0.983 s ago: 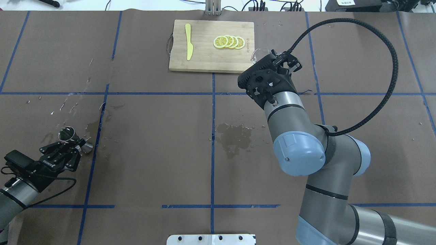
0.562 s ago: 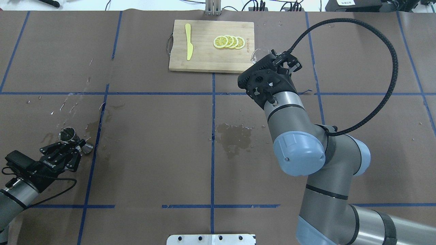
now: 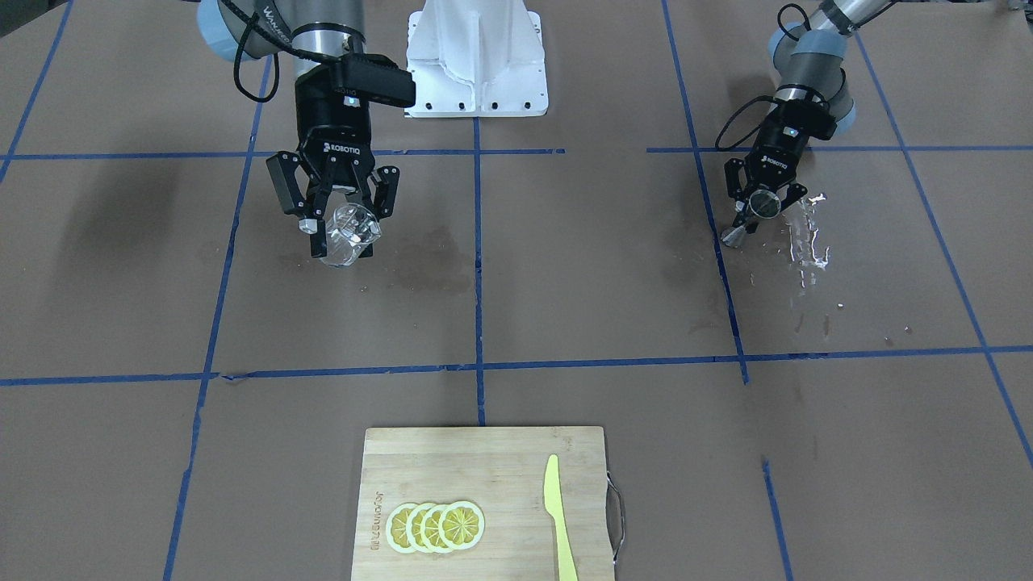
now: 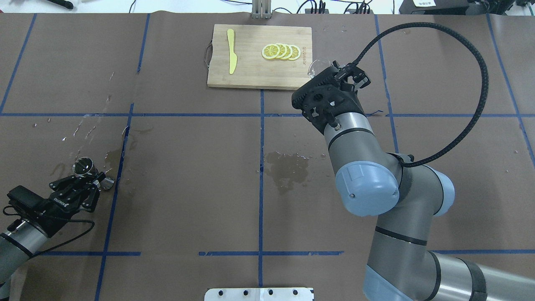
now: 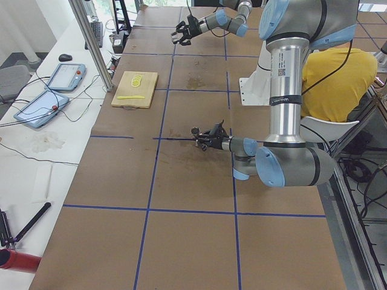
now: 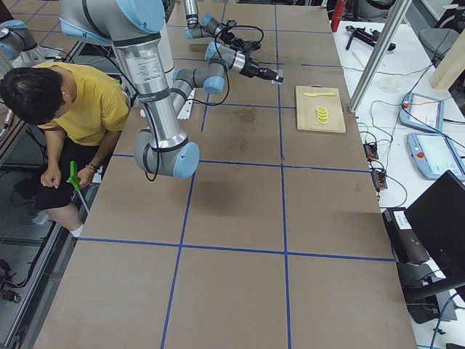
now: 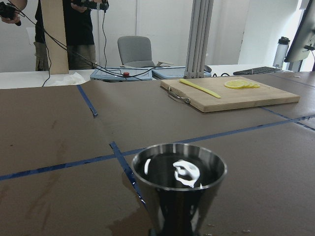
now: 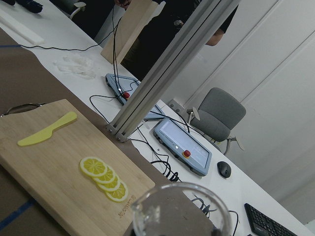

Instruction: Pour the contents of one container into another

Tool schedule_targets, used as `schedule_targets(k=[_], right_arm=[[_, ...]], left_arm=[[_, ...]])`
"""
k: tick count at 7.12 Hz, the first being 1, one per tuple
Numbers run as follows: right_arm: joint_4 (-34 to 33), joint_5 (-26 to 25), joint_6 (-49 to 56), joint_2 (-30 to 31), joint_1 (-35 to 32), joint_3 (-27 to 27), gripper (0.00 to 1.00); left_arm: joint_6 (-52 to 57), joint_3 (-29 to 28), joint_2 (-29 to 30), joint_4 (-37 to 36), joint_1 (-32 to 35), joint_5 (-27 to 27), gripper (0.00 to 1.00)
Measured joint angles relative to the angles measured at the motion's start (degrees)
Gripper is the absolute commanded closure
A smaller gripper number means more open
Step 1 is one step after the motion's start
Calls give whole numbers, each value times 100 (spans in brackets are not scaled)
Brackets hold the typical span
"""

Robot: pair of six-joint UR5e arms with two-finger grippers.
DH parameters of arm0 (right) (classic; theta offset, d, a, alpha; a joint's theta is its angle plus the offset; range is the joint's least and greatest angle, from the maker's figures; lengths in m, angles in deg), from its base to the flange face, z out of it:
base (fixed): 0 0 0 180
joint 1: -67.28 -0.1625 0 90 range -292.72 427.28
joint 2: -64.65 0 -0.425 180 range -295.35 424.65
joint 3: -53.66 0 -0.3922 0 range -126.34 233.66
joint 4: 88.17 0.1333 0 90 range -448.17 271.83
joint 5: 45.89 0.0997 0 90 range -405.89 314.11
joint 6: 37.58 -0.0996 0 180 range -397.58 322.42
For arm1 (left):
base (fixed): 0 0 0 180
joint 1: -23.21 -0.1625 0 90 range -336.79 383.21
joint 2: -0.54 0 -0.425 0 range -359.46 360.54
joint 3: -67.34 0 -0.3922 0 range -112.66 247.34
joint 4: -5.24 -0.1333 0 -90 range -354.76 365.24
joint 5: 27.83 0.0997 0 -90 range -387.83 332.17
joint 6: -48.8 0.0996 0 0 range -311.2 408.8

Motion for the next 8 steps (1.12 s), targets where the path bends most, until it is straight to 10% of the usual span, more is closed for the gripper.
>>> schedule_targets(k=[3,8], right_arm=[[0,0,0,0,0,0,100],[0,0,0,-9,0,8,100]], left_arm=[[15,-113,131,-1,1,1,100],[26,-133,142,-2,-3,0,51]])
